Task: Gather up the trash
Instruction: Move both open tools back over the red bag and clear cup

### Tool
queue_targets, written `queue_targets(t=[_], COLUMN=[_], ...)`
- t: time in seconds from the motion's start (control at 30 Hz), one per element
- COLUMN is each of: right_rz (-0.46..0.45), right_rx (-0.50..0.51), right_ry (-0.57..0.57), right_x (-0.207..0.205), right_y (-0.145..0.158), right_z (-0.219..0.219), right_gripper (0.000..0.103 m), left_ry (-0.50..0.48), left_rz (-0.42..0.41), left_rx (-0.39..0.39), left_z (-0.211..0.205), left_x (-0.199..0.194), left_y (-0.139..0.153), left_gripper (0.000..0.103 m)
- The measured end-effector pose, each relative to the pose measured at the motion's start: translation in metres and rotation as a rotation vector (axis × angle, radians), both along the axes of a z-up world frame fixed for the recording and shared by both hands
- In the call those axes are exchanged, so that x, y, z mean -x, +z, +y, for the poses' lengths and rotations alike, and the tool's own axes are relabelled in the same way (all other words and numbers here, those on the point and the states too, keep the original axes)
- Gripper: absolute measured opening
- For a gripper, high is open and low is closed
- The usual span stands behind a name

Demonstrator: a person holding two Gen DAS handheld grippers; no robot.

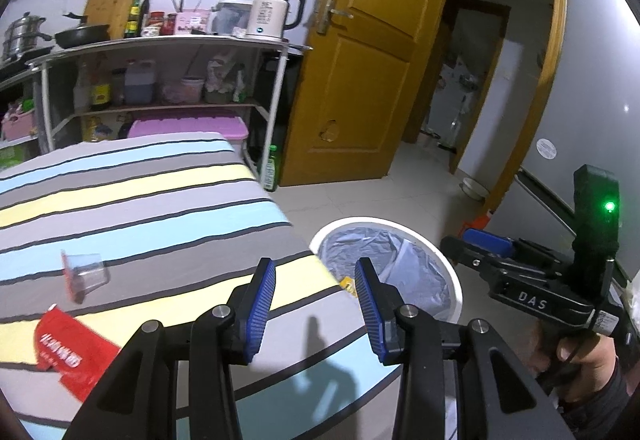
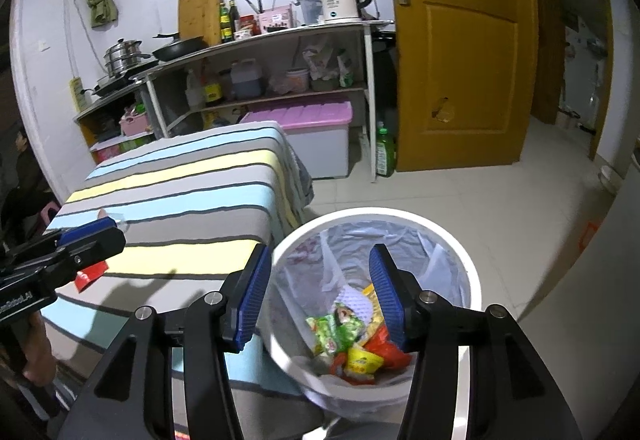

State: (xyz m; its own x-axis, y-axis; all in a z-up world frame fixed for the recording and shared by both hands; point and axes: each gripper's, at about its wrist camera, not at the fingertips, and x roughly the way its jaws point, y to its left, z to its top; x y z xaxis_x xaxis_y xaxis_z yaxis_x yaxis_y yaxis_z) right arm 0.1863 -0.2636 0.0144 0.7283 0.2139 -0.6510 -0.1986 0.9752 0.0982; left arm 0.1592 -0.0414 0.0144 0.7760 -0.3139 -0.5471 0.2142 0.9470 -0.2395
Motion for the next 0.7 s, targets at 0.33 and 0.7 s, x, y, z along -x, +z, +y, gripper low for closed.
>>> queue_targets(t=[0.33,0.7], right_rz=[-0.007,0.015], right_rx=[0.006,0.005], right_ry=[0.108,0.269], right_x=[0.015,0.023], right_y=[0.005,-0.002], right_z=[0.042,0.105], right_gripper=[0.052,0.052], left_ry=[0.131,0.335], left_rz=[-0.024,0.0], left_rx=[-0.034,-0.054], left_z=[0.05,0.126], left_x=[0.034,0.077], left_y=[0.002,-0.014], left_gripper=[0.041,0.041])
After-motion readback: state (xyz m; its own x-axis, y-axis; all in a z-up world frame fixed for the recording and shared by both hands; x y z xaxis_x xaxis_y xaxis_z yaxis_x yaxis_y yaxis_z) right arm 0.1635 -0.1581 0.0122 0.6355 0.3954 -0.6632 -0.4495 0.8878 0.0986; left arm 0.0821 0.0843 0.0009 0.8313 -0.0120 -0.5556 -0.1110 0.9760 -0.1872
